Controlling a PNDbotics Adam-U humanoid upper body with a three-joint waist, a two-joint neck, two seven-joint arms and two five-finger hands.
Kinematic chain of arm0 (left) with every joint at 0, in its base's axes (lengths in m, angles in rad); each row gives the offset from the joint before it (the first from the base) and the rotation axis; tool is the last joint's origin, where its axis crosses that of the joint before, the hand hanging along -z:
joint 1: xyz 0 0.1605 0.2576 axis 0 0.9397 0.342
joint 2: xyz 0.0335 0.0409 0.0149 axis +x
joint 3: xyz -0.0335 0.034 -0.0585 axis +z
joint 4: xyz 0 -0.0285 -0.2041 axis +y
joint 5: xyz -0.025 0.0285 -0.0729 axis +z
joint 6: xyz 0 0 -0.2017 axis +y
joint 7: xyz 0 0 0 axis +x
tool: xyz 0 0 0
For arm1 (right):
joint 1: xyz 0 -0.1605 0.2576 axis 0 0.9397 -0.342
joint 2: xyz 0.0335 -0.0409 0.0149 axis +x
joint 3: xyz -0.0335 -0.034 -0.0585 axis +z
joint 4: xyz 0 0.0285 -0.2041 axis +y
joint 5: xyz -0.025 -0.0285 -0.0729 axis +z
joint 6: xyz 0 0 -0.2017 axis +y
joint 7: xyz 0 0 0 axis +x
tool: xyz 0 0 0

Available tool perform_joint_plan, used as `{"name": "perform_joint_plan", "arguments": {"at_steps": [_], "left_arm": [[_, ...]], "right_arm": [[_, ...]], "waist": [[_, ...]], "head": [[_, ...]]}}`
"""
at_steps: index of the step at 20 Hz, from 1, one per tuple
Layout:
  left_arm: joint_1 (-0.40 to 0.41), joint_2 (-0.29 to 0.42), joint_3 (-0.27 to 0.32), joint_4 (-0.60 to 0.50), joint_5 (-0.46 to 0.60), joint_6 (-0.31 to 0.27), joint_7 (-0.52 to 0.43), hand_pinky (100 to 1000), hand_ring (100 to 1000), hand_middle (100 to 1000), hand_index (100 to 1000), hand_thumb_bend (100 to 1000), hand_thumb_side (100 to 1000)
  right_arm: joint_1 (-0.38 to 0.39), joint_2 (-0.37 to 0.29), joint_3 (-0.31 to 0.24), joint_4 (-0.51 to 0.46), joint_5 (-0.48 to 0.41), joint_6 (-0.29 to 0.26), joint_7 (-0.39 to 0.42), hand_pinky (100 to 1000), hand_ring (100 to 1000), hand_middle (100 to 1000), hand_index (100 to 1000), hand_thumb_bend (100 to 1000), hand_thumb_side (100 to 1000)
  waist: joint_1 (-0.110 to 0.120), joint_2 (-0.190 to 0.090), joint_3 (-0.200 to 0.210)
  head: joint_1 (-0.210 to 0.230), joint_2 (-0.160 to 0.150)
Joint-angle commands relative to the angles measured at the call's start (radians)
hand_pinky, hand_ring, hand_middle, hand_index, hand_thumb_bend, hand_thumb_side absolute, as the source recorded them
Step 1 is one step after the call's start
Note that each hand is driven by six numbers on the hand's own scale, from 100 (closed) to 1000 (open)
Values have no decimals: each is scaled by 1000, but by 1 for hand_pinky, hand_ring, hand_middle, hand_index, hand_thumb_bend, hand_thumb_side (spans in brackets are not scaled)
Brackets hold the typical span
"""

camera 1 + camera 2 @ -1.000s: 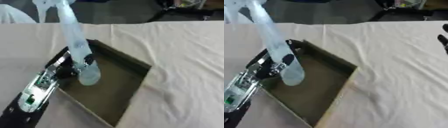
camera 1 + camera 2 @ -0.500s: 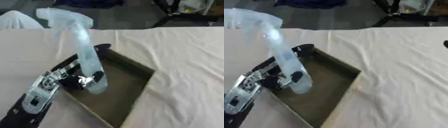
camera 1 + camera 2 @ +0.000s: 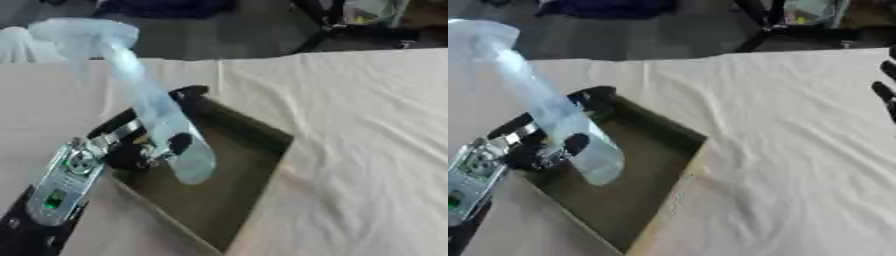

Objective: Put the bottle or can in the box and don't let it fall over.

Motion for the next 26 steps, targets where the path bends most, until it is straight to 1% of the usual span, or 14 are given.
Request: {"name": "perform_joint_plan", "arguments": {"at_steps": [1,3,4,6,7,8,10,11,12,17,18,20,22,26], "left_arm": [[4,41,24,-27,6,21,-12,1000,1000,1000,877,100,686],[12,44,29,-22,12,33,-24,1000,1000,1000,877,100,616],[15,45,32,-22,15,36,-29,1000,1000,1000,873,100,502],[22,44,38,-22,18,40,-36,1000,1000,1000,872,100,494],[23,45,40,-23,21,42,-38,1000,1000,1000,873,100,562],[22,46,42,-25,24,44,-36,1000,1000,1000,874,100,759],[16,47,48,-30,23,43,-10,1000,1000,1000,876,128,814],[14,44,48,-29,18,45,3,1000,1000,1000,876,214,847],[12,38,46,-25,10,49,14,1000,1000,1000,876,214,847],[-21,-38,47,44,-95,47,77,1000,1000,1000,877,100,766],[-30,-58,45,68,-116,48,76,1000,1000,1000,871,100,715],[-48,-97,44,121,-156,44,68,1000,1000,1000,866,100,530],[-62,-127,43,165,-176,40,46,1000,1000,1000,869,100,443],[-68,-151,50,204,-189,32,4,1000,1000,1000,908,100,423]], "right_arm": [[-7,-29,-19,-23,-4,-2,-14,1000,1000,889,1000,100,534],[-7,-31,-21,-23,-12,-2,-20,1000,1000,889,1000,100,534],[-7,-32,-21,-23,-15,-2,-21,1000,1000,888,1000,100,533],[-4,-37,-21,-23,-17,-4,-22,1000,1000,889,1000,100,532],[-1,-38,-20,-23,-16,-4,-22,1000,1000,889,1000,100,533],[2,-38,-20,-23,-15,-2,-21,1000,1000,889,1000,100,532],[6,-38,-18,-23,-10,-1,-20,1000,1000,890,1000,100,533],[6,-38,-18,-23,-10,0,-20,1000,1000,889,1000,100,531],[5,-37,-18,-23,-11,-1,-19,1000,1000,889,1000,100,531],[-5,-31,-14,-23,-20,-1,-15,1000,1000,888,1000,100,532],[-6,-29,-13,-23,-21,0,-15,1000,1000,888,1000,100,534],[-7,-26,-12,-23,-24,4,-16,1000,1000,888,1000,100,534],[-9,-24,-11,-23,-25,5,-15,1000,1000,887,1000,100,535],[-13,-23,-11,-23,-29,4,-16,1000,1000,885,1000,100,537]], "waist": [[-3,-30,1],[-2,-36,3],[-1,-39,4],[2,-42,6],[3,-43,8],[4,-44,9],[4,-45,9],[3,-46,9],[2,-46,8],[-6,-46,1],[-7,-46,0],[-8,-46,-2],[-9,-45,-4],[-9,-44,-6]], "head": [[-29,18],[-41,35],[-44,42],[-57,50],[-64,52],[-68,54],[-79,52],[-82,53],[-84,54],[-86,55],[-87,54],[-87,55],[-86,53],[-87,50]]}}
